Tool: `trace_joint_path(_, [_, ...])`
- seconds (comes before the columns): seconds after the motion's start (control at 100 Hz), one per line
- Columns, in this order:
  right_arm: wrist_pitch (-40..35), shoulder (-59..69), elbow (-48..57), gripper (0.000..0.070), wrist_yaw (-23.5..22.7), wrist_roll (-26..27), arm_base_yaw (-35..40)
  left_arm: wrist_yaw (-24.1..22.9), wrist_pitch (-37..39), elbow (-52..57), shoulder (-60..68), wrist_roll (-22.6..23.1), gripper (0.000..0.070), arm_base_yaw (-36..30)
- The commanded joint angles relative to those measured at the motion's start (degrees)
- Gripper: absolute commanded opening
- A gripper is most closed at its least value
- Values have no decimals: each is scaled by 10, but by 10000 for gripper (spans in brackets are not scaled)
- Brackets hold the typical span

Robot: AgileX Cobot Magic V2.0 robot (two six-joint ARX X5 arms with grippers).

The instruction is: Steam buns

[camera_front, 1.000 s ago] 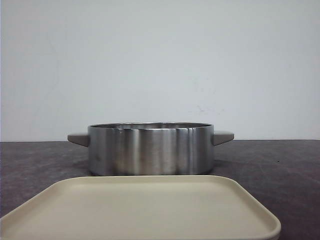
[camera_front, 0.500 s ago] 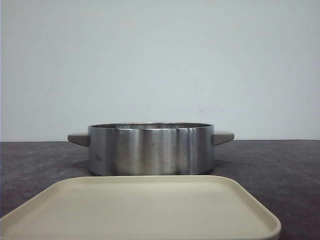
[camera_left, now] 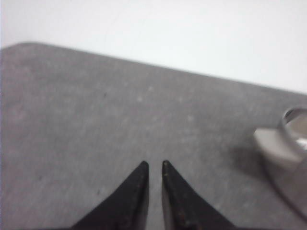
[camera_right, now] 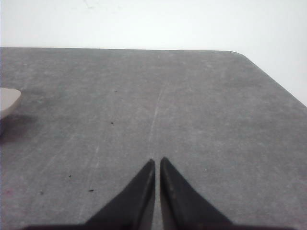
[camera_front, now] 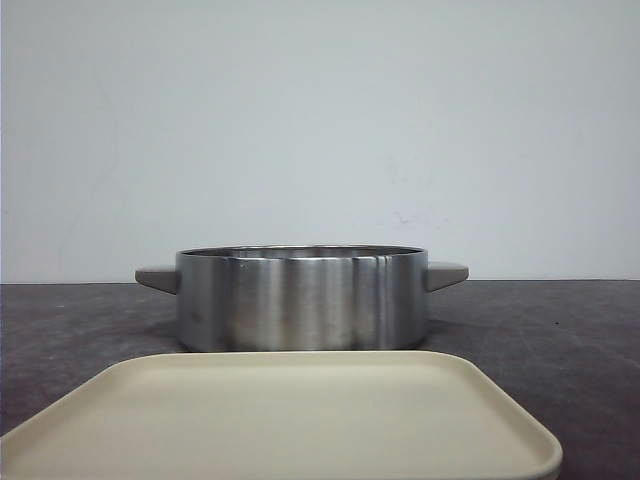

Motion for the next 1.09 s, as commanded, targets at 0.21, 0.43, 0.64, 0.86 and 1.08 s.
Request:
trace_joint_path(0.21, [3,0,-2,12,0,-4,0,4,6,-28,0,47,0,8])
trace_joint_path(0.43, [3,0,-2,12,0,-4,0,12,5,-28,0,85,0,18])
trace_joint_path(0.64, [3,0,-2,12,0,-4,0,13,7,-27,0,93,0,18])
trace_joint_path(0.86, [3,0,-2,12,0,-4,0,13,7,-27,0,92,0,18])
trace_joint_path(1.08, [3,0,-2,12,0,-4,0,13,7,-27,0,92,0,18])
